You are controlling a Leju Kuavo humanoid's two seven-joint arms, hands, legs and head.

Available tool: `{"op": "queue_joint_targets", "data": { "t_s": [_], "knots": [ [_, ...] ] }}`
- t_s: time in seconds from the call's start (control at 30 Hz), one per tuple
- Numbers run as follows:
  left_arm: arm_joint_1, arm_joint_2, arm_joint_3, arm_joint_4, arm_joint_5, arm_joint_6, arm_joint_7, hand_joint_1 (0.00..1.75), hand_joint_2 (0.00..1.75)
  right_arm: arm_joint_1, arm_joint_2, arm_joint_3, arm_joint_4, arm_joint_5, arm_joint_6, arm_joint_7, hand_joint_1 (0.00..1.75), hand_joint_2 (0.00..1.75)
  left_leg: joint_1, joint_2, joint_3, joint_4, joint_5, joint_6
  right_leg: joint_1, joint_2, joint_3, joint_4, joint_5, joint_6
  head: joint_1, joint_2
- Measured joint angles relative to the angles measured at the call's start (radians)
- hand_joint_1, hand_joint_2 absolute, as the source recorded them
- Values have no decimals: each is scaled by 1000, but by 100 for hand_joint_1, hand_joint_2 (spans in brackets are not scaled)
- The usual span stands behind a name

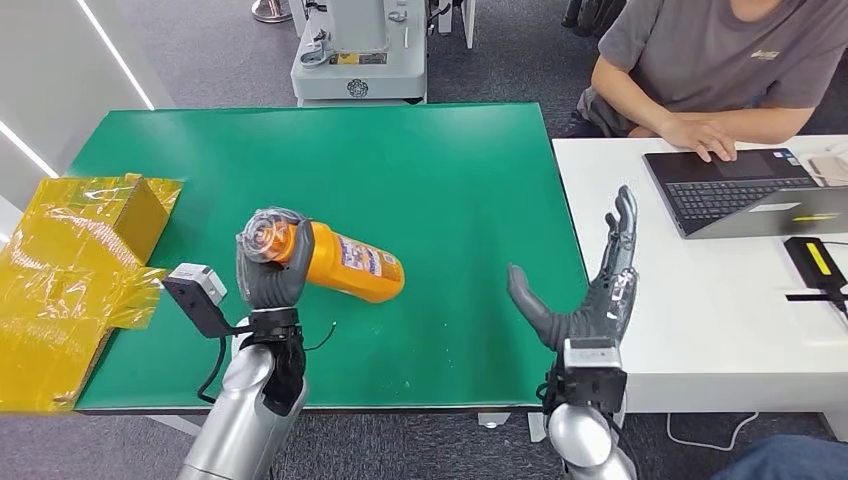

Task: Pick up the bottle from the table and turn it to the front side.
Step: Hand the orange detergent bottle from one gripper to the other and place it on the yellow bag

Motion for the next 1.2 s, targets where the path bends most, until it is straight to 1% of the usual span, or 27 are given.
{"op": "queue_joint_targets", "data": {
  "t_s": [0.17, 0.33, 0.4, 0.5, 0.57, 0.73, 0.87, 0.97, 1.2],
  "knots": [
    [4, 50, 61, -111, -136, 84, 20, 175, 175, 92, 32, -27, -63, -16, 0, -17, 0, 175, 0, 0, 0, 0, 0, 0, 0, 0, 0, 0, 0, 0, 0, 0],
    [6, 109, 121, -217, -305, 142, 60, 175, 175, 143, 54, -55, -89, -27, 0, -20, 0, 175, 0, 0, 0, 0, 0, 0, 0, 0, 0, 0, 0, 0, 0, 0],
    [5, 137, 135, -238, -358, 135, 84, 175, 175, 157, 60, -66, -97, -30, 0, -20, 0, 175, 0, 0, 0, 0, 0, 0, 0, 0, 0, 0, 0, 0, 0, 0],
    [-2, 185, 145, -247, -405, 89, 131, 175, 175, 176, 62, -79, -102, -41, 0, -18, 0, 175, 0, 0, 1, 0, 0, 0, 0, 0, 0, 0, 0, 0, 0, 0],
    [-16, 221, 146, -241, -472, 69, 162, 175, 175, 189, 62, -87, -103, -49, 0, -13, 0, 175, 0, 1, 1, 0, 1, 0, 0, 1, 0, 0, 0, 0, 0, 0],
    [-88, 314, 142, -180, -639, 35, 218, 175, 175, 218, 62, -104, -103, -58, 0, -1, 0, 175, 0, 1, 2, 0, 1, -1, 0, 1, 0, 0, 0, 0, 0, 0],
    [-177, 370, 108, -73, -863, 58, 279, 175, 175, 242, 69, -117, -115, -41, 0, 24, 0, 175, 0, 1, 2, 0, 1, -1, 0, 1, 0, 1, 0, -1, 0, 0],
    [-242, 396, 74, 17, -974, 74, 308, 175, 175, 260, 76, -124, -127, -23, 0, 38, 0, 175, 0, 2, 2, 0, 1, -1, 0, 2, 0, 1, 1, -1, 0, 0],
    [-353, 426, -24, 234, -1277, 132, 397, 175, 175, 288, 82, -142, -145, -4, 0, 51, 0, 175, 0, 2, 2, 0, 1, -1, 0, 2, 0, 1, 1, -1, 0, 0]
  ]
}}
